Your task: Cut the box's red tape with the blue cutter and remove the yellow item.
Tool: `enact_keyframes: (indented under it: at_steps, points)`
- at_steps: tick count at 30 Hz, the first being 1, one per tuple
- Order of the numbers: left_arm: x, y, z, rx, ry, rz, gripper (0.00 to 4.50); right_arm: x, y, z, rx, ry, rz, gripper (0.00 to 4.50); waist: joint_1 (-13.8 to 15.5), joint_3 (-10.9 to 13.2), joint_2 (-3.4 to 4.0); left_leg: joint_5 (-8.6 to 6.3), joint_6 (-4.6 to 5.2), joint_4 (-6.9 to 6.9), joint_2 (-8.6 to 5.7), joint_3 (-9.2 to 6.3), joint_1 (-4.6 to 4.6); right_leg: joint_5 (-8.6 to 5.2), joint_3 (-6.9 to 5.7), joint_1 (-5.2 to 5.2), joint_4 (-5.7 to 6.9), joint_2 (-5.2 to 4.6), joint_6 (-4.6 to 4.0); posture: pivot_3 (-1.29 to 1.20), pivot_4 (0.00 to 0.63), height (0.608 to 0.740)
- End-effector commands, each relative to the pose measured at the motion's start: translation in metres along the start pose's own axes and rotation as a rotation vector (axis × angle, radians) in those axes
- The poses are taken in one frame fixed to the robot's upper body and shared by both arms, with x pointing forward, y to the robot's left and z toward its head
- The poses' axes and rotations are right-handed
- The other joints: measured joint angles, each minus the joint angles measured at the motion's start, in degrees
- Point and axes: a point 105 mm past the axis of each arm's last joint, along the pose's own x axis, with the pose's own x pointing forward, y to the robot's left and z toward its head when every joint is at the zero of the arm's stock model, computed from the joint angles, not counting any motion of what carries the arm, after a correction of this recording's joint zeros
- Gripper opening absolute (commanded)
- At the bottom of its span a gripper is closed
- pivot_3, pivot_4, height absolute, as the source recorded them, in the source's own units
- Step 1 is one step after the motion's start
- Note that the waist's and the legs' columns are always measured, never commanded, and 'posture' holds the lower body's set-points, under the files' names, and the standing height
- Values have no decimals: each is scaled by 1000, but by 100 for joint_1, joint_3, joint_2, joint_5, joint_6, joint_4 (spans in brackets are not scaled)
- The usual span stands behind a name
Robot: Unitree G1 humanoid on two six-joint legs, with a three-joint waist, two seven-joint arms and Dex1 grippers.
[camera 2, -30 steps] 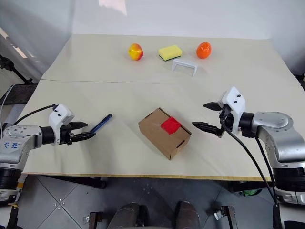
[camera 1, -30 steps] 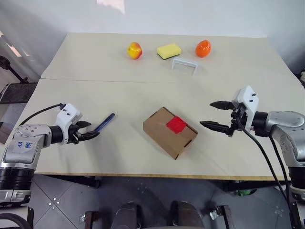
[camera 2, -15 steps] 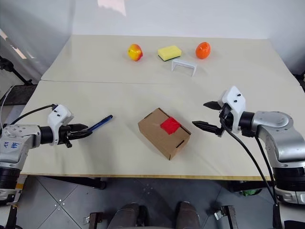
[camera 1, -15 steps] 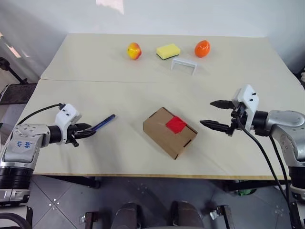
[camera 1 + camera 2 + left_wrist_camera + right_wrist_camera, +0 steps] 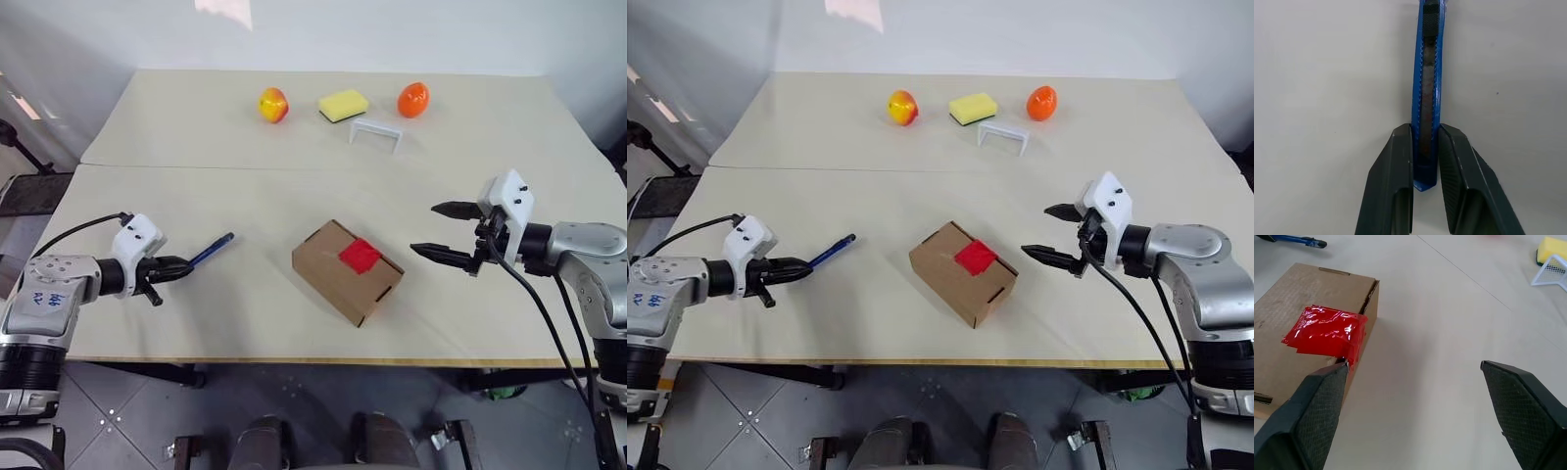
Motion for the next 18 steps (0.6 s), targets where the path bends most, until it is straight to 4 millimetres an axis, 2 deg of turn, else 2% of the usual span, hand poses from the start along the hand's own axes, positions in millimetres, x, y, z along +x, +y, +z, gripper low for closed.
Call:
enact_keyframes:
  at_steps: [1, 4, 9, 11, 15, 18]
  points:
    - [3, -10, -24, -27, 84, -55, 565, -6, -4, 18, -62, -42, -13, 4500, -8, 0, 0, 0, 0, 0, 0, 0, 0, 0, 0, 0, 0, 0, 0, 0, 150, 740]
    - [0, -8, -19, 0, 67, -38, 565, -5, -3, 21, -67, -46, -8, 4500, -9, 0, 0, 0, 0, -1, 1, 0, 0, 0, 0, 0, 0, 0, 0, 0, 150, 740]
    - [-22, -8, 6, 89, -46, -42, 565, -4, 4, 38, -92, -66, 30, 4500, -36, 3, 1, 0, 0, -4, 7, 4, -2, 0, 0, -5, -1, 0, 0, 0, 150, 740]
    - [-30, -15, 13, 139, -80, -82, 565, 0, 13, 46, -82, -71, 72, 4500, -39, 5, -2, -1, -1, -6, 33, 7, -2, 0, -3, -8, -1, 1, 0, 0, 150, 740]
    - [-38, -28, 15, 257, -69, -144, 565, 8, 29, 54, -109, -61, 130, 4500, -10, 9, -7, -2, -2, -5, 37, 7, -8, 0, -5, -13, -4, 2, 0, 0, 150, 740]
    - [-42, -39, 20, 334, -65, -190, 565, 18, 49, 58, -151, -19, 225, 4500, -1, 9, -7, -2, -1, 1, 35, 8, -11, 0, -3, -11, -6, 1, 0, 0, 150, 740]
